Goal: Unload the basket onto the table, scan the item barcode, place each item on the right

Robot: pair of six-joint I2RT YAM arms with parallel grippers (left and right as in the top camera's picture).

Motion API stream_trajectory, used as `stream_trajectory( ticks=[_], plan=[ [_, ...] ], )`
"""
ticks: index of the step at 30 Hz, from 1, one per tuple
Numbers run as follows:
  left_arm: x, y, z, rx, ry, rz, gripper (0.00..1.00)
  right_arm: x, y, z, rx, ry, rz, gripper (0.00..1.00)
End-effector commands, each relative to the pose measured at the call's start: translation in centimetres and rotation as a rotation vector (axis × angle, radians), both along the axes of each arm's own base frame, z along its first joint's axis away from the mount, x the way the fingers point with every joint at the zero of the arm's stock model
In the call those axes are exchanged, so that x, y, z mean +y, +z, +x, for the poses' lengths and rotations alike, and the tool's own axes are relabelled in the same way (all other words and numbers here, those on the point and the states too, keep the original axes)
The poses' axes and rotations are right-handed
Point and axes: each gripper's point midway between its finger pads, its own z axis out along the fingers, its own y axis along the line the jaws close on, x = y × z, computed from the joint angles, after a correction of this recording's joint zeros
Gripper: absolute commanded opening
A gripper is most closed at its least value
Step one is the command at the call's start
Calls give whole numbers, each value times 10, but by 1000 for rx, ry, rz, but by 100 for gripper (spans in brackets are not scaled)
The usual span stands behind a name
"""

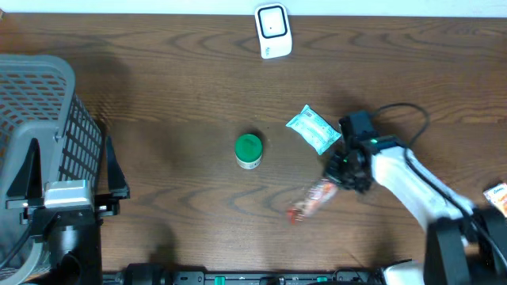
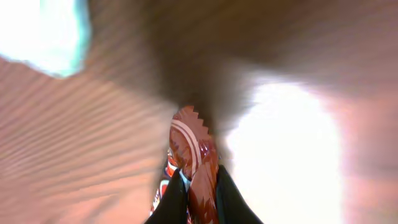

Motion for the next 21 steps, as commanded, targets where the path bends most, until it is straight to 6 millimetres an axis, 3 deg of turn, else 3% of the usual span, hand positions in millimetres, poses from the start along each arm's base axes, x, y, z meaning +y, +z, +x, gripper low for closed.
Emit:
stream_trajectory(
  ticks=[1,4,7,15,21],
  plan=[
    [-2,2,-2,-12,-11,6,86,-71,61,29,-249,-17,-443,2],
    [-2,3,-3,-18,-10,6,86,-87,99,32,-368,23,-586,2],
    [-2,4,-3,-19,-10,6,86,-92,123,34,-446,45,-684,1],
    [-2,4,-3,-19,-11,6,86,-96,146,47,-512,137,-970,2],
    [-2,4,-3,-19,-12,6,86,-60,136,64,-539,305,-1017,1]
  ],
)
